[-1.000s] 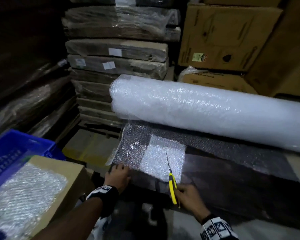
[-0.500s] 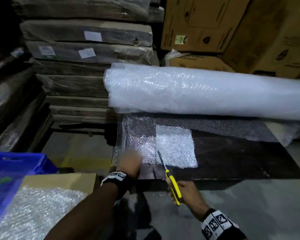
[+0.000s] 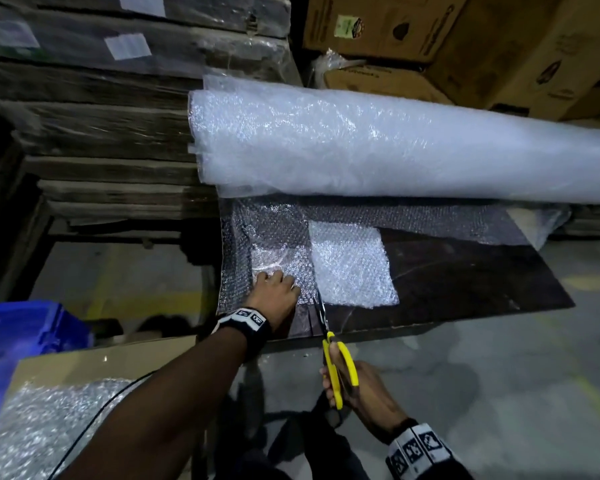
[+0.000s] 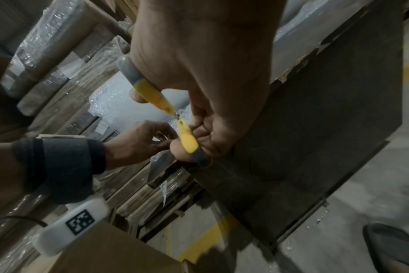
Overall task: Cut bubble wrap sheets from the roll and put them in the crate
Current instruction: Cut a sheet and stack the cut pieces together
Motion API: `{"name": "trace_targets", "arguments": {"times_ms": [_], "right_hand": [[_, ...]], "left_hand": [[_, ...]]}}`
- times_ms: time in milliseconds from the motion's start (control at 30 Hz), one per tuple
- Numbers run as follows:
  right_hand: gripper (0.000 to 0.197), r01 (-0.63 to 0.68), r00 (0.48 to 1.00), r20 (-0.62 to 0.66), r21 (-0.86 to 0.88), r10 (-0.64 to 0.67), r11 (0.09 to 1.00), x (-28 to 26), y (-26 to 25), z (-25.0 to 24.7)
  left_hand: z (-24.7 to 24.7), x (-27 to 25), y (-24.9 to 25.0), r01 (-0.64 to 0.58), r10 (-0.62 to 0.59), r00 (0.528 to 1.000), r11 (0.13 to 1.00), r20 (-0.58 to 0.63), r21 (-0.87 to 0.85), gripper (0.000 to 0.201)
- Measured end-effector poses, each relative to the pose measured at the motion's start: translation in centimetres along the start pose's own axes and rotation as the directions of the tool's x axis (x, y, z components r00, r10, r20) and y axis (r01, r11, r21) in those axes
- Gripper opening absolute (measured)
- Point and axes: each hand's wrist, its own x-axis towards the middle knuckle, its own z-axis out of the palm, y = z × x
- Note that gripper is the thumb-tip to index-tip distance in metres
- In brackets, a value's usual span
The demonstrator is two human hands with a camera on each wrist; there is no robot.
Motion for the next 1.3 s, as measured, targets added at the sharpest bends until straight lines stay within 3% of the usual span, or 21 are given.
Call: {"name": "trace_targets", "arguments": {"times_ms": [233,567,767,1133,1300], "right_hand": [[0.073,0.002,0.997,-0.074,0.001,-0.002,1.000,1.8,0.0,-0.8],[0.065,-0.007,1.000,-0.027,0.073,0.009,0.997,1.4,0.0,-1.0],[0.062,-0.023,0.999,0.022,-0.015,0.023,1.000,0.5,0.2,-0.7],[0.060,-0.031,0.999,0.040,0.007,0.030,1.000,-0.3,1.1,-1.2],[0.060,-0.023,0.999,0.050,0.030,0.021,0.999,-0.2,1.0,-0.8]], "left_hand": [[0.1,0.2,-0.2,-0.012,0.012,1.000,1.000,-0.019,0.019,0.030],[-0.5,0.1,0.2,-0.011,0.011,1.000,0.998,-0.002,0.069,0.032],[-0.4,0.0,0.1,-0.010,0.010,1.000,0.995,-0.001,0.100,0.029],[-0.1,1.5,-0.2,-0.065,0.069,0.996,0.995,-0.049,0.074,0.026],[-0.1,2.1,-0.3,-0.068,0.070,0.997,0.995,-0.029,0.072,0.035]]}}
